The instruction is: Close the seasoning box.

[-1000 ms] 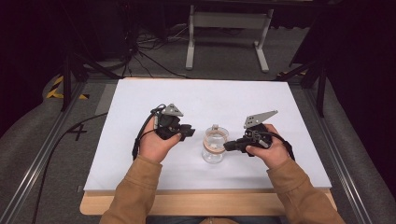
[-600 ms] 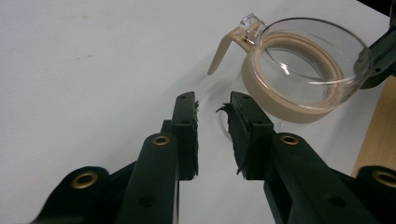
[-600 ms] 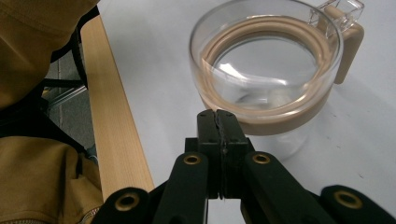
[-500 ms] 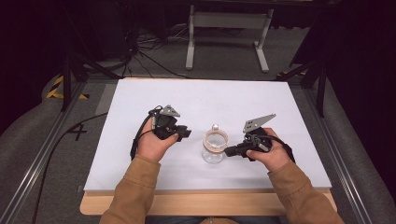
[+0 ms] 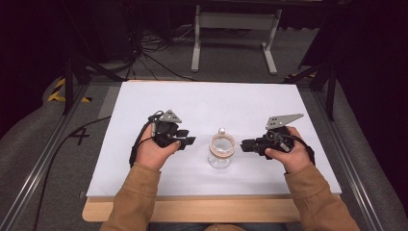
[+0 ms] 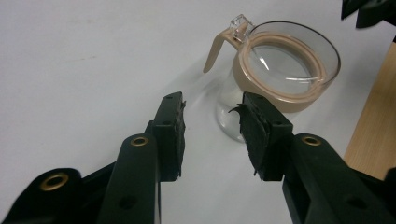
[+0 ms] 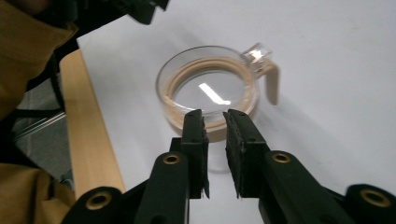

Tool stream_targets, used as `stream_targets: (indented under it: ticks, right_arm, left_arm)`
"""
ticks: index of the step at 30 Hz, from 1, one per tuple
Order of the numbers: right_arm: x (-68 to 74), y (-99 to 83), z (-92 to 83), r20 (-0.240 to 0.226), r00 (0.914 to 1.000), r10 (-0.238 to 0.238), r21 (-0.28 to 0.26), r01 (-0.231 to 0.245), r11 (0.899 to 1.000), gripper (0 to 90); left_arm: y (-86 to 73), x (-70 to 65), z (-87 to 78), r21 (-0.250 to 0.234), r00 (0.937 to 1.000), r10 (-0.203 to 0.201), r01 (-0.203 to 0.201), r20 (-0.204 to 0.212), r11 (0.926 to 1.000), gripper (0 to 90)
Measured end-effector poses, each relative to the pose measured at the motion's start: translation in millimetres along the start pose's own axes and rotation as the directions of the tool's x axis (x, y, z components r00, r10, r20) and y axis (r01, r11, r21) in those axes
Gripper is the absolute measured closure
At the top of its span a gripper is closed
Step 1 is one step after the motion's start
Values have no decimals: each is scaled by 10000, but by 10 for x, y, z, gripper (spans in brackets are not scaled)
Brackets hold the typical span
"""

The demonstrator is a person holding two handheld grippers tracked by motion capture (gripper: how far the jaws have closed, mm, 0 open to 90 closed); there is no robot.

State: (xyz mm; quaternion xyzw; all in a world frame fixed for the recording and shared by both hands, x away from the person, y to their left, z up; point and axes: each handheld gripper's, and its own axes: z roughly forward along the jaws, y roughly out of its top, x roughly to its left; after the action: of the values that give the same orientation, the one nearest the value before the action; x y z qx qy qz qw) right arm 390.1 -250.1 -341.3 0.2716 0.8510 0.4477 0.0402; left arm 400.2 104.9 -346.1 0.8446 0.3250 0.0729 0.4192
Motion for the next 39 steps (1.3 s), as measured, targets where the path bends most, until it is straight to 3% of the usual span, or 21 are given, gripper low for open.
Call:
stream_targets:
  ticks: [5,9,13,17,20,21,22,23,27,31,35,39]
  right_arm:
    - [-127,-34,-180,680,9976,140,-298,-120,9995,716]
    - [-254,-102,-325,1310,9907,361,-391,-312,9987,696]
    - [-368,-168,-457,1697,9837,591,-551,-504,9972,677]
    - [-507,-260,-586,2260,9703,857,-579,-745,9955,647]
    - [-566,-302,-621,2424,9655,955,-597,-834,9947,633]
    - [-636,-354,-648,2658,9580,1080,-568,-963,9937,614]
    - [-636,-354,-648,2658,9580,1080,-568,-963,9937,614]
    - [-700,-401,-658,2853,9523,1082,-511,-976,9939,590]
    - [-793,-470,-651,3071,9461,1026,-363,-961,9947,535]
    - [-929,-583,-617,3236,9393,1143,-48,-1192,9929,493]
    - [-1052,-699,-570,3459,9310,1166,98,-1278,9917,472]
    - [-1159,-814,-520,3499,9285,1245,177,-1395,9901,463]
  left_arm:
    - [-57,43,-90,-149,9999,-70,68,-133,9999,568]
    - [-103,111,-146,-119,9986,-160,155,-500,9998,553]
    - [-144,173,-169,-130,9978,-313,306,-587,9994,541]
    - [-220,266,-169,-111,9950,-566,559,-828,9984,520]
    - [-256,309,-172,-121,9939,-721,713,-835,9974,514]
    - [-272,337,-176,-79,9938,-697,693,-870,9976,510]
    - [-290,359,-177,-91,9926,-769,764,-936,9970,510]
    - [-329,404,-176,-82,9910,-901,897,-986,9959,505]
    - [-382,476,-168,-106,9887,-848,841,-1235,9964,495]
    - [-491,591,-129,-251,9886,-949,926,-1173,9954,497]
    - [-591,698,-83,-71,9848,-1170,1170,-1280,9931,499]
    - [-682,787,-20,59,9821,-1309,1329,-1356,9911,477]
